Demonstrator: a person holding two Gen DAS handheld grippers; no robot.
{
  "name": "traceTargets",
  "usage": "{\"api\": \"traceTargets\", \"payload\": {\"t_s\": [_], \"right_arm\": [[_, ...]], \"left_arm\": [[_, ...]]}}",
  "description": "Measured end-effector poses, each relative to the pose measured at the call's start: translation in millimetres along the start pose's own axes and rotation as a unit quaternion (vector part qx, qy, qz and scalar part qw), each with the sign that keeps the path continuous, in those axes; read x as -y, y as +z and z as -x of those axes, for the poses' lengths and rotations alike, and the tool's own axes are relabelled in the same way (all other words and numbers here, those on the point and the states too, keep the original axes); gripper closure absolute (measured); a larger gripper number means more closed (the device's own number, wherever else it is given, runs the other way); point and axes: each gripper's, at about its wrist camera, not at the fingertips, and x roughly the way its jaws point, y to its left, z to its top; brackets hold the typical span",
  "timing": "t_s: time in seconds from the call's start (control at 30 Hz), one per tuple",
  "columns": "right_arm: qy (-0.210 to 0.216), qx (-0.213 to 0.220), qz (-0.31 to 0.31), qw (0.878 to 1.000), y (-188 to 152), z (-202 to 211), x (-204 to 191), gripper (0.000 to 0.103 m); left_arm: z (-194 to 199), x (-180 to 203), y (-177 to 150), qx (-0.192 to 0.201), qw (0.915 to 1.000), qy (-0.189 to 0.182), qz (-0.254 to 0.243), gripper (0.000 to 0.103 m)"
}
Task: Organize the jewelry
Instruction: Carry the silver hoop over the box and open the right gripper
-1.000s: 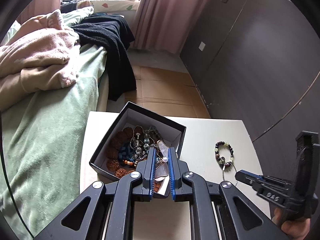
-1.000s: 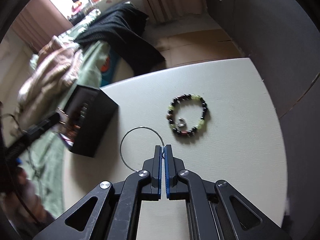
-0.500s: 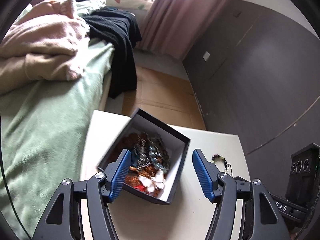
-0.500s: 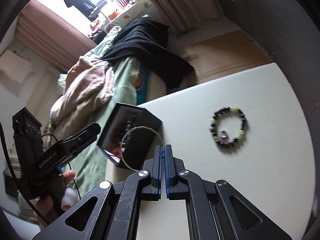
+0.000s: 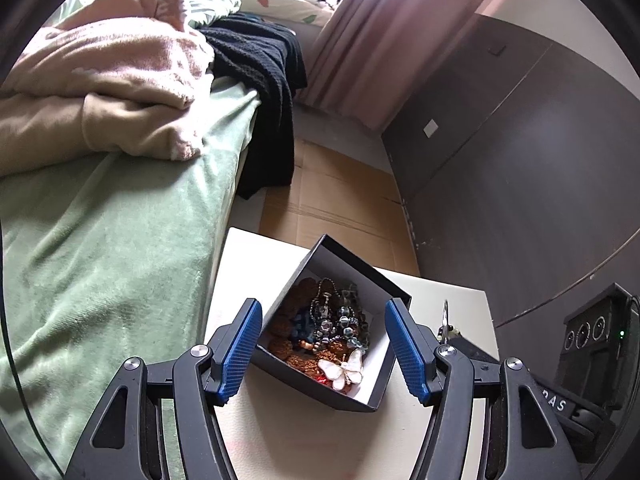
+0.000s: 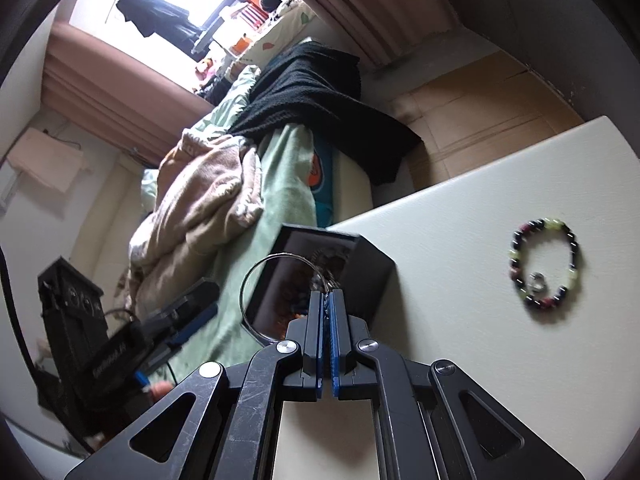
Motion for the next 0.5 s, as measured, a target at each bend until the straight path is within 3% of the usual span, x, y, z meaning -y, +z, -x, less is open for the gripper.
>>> {"api": "traceTargets", "payload": {"t_s": [0.13, 0.23, 0.5], "right_arm": [[0.008, 0.009, -0.005, 1.000, 3.1, -11.7, -5.7, 0.095], [-0.010, 0.006, -0.015, 1.000, 0.7, -13.2, -3.0, 0.045], [-0.067, 0.029, -0.025, 0.997, 0.1, 22.3, 19.0, 0.043]], "left_arm": [[-0.2, -3.1, 1.2, -0.002, 1.0000, -0.005, 0.004, 0.038], [1.7, -2.7, 0.8, 0.000, 1.0000, -0.006, 0.004, 0.038], [0.4, 3.2, -1.1, -0.002, 1.0000, -0.005, -0.007, 0.038]]}}
